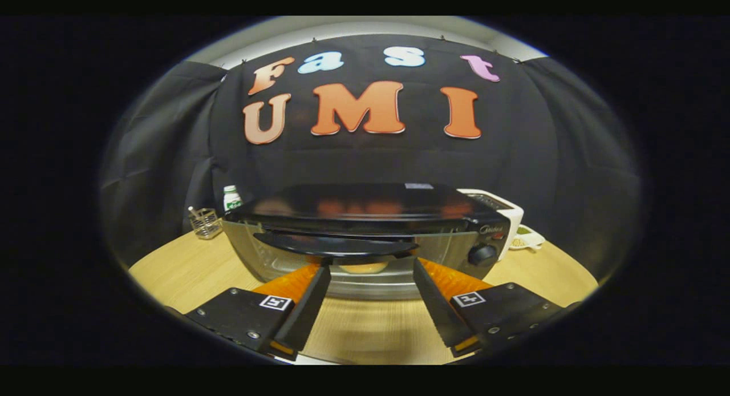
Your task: Open the toaster oven, put the food inside, and close the toaster oven door.
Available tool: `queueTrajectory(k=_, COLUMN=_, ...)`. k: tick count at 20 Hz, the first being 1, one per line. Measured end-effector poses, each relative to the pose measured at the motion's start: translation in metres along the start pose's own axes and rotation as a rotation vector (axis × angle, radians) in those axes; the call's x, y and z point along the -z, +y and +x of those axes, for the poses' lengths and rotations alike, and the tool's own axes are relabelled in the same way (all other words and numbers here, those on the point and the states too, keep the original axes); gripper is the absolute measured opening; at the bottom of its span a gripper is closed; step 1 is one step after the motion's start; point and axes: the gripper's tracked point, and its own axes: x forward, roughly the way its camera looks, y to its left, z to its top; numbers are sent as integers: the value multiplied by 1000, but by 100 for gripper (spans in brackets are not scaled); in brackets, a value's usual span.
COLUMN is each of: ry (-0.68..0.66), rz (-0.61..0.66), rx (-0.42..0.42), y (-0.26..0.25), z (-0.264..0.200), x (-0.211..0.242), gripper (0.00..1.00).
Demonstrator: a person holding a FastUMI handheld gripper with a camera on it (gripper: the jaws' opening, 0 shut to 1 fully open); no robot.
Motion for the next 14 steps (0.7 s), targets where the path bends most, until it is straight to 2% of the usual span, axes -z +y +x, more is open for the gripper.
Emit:
queueTrajectory(k=1, ry=-23, rz=2, rx=4, y=-1, z=5, x=-7, gripper=87)
queueTrajectory(k=3, ry=16, rz=17, rx=-34, y=6, z=10, x=-1, gripper=87)
queueTrajectory(k=8, ry=-12, rz=-42, rx=0, y=3, z=0, x=-6, gripper=87)
queueTrajectory(k=10, ry=-24, rz=-73, rx=-10, y=5, z=-13, x=-7, gripper=87)
queueTrajectory(k=14, ry=-144, rz=-53, rx=-71, y=10, z=-55, x=-48, gripper=87)
